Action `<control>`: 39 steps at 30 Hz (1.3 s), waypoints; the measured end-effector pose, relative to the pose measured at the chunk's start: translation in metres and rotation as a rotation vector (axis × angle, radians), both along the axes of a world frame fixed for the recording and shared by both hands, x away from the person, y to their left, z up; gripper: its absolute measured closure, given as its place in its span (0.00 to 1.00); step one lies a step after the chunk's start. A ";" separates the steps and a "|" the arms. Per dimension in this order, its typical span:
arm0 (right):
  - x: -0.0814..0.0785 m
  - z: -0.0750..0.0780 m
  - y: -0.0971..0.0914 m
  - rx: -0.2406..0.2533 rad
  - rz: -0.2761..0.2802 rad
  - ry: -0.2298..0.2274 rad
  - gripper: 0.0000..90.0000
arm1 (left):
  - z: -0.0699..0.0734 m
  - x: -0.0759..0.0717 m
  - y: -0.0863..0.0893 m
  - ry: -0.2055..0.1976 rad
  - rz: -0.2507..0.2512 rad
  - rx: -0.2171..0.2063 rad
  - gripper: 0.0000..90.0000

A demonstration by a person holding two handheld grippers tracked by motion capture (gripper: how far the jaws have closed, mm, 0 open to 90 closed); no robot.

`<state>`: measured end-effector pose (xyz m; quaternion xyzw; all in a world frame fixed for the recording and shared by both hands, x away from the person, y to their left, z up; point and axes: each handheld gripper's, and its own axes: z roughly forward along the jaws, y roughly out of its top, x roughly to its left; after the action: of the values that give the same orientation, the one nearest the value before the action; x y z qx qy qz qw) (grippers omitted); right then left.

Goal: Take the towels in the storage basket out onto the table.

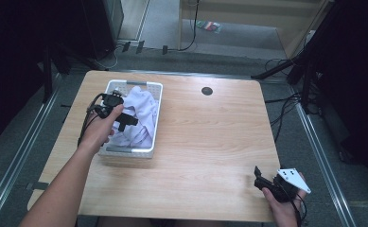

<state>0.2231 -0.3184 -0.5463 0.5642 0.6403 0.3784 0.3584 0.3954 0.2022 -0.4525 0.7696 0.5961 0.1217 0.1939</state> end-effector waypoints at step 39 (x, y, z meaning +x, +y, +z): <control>0.001 0.000 0.000 -0.002 -0.004 0.008 0.10 | -0.060 0.035 -0.051 0.207 0.024 0.167 0.11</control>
<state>0.2240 -0.3187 -0.5463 0.5664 0.6410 0.3750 0.3572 0.4308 0.1512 -0.5123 0.7843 0.6099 0.0932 0.0653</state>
